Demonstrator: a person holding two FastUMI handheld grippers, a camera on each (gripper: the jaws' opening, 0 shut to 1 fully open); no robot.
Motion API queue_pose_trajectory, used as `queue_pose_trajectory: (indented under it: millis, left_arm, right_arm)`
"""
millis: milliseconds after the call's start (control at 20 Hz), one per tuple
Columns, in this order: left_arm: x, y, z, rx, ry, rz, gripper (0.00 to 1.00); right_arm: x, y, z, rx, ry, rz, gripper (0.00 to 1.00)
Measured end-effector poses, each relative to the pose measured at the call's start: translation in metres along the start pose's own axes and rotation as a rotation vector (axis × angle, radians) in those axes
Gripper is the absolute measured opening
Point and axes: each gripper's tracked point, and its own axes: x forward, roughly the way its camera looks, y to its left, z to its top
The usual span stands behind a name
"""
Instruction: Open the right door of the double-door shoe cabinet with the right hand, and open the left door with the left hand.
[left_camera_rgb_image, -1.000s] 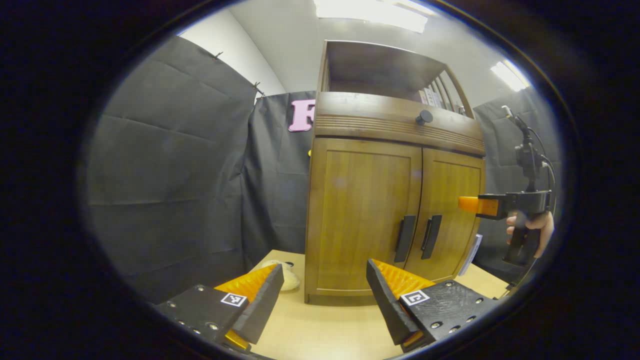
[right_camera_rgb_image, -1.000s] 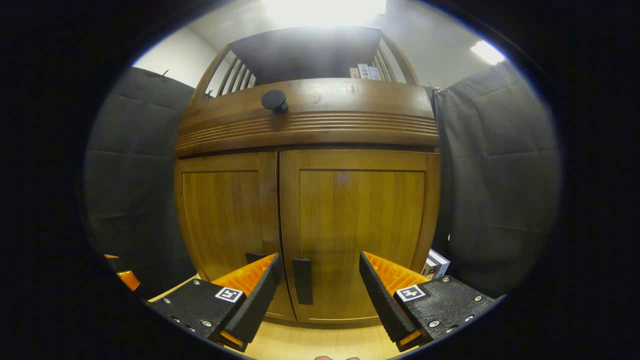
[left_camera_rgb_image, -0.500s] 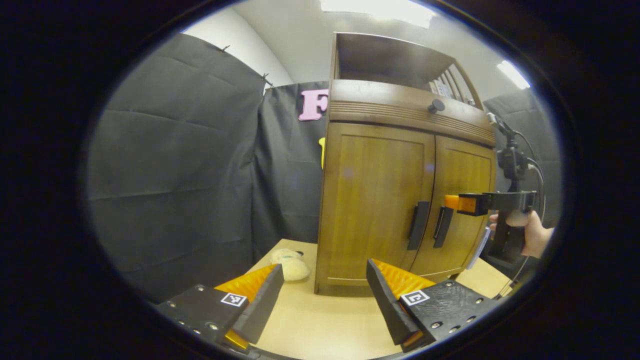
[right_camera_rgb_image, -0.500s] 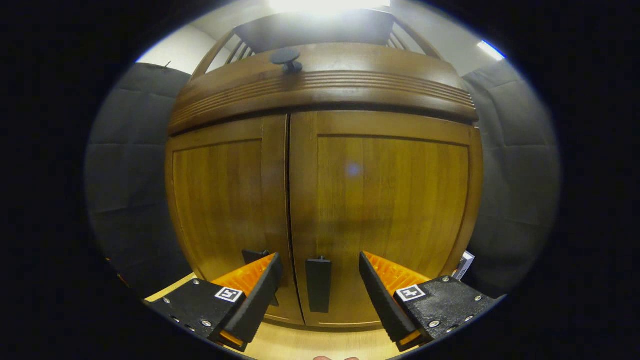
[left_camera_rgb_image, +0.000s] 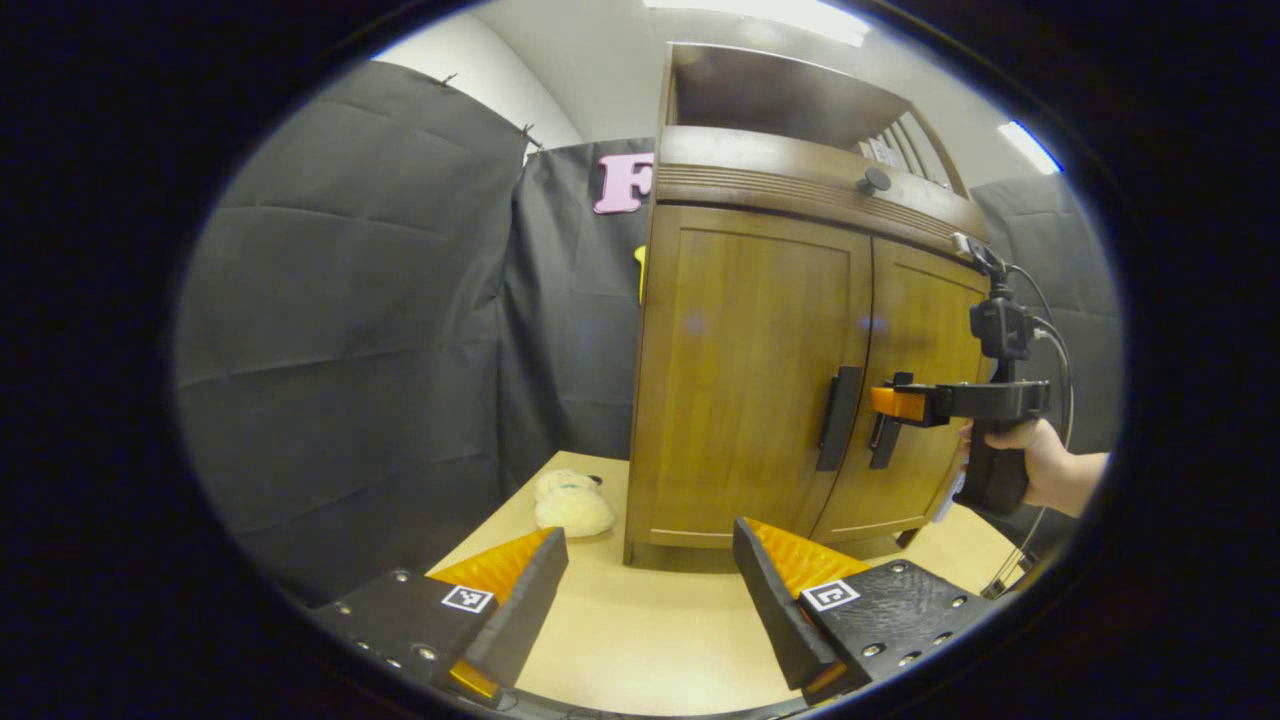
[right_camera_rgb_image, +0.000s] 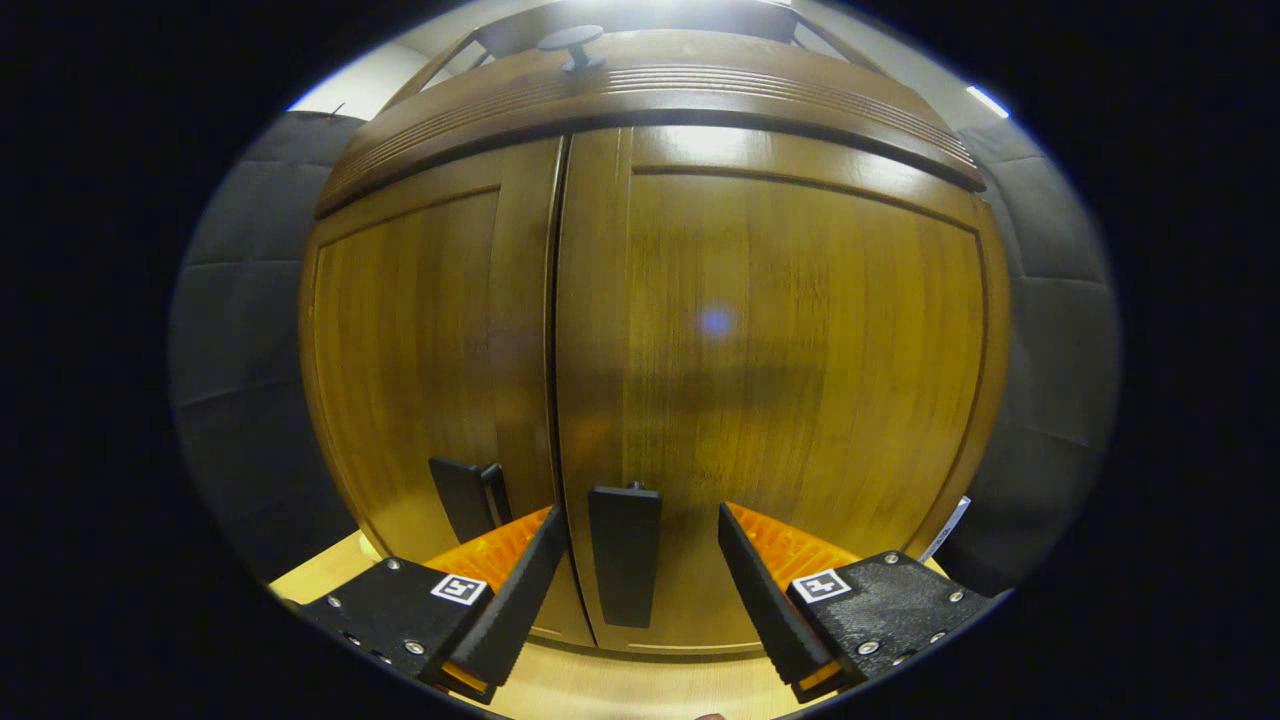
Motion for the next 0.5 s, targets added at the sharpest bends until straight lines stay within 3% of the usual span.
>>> queue_pose_trajectory:
  millis: [150,400,500]
  left_arm:
    - [-0.001,0.0,-0.002,-0.005,0.017,-0.005,0.95]
    - [0.001,-0.002,-0.002,-0.005,0.032,-0.028,0.95]
    - [0.0,-0.004,-0.001,0.0,0.027,-0.04,1.0]
  right_arm:
    - [0.007,0.0,-0.006,-0.017,0.013,0.01,0.91]
    - [0.012,0.009,-0.014,0.03,0.049,0.038,0.37]
    - [0.01,0.009,-0.012,0.06,0.064,0.049,0.32]
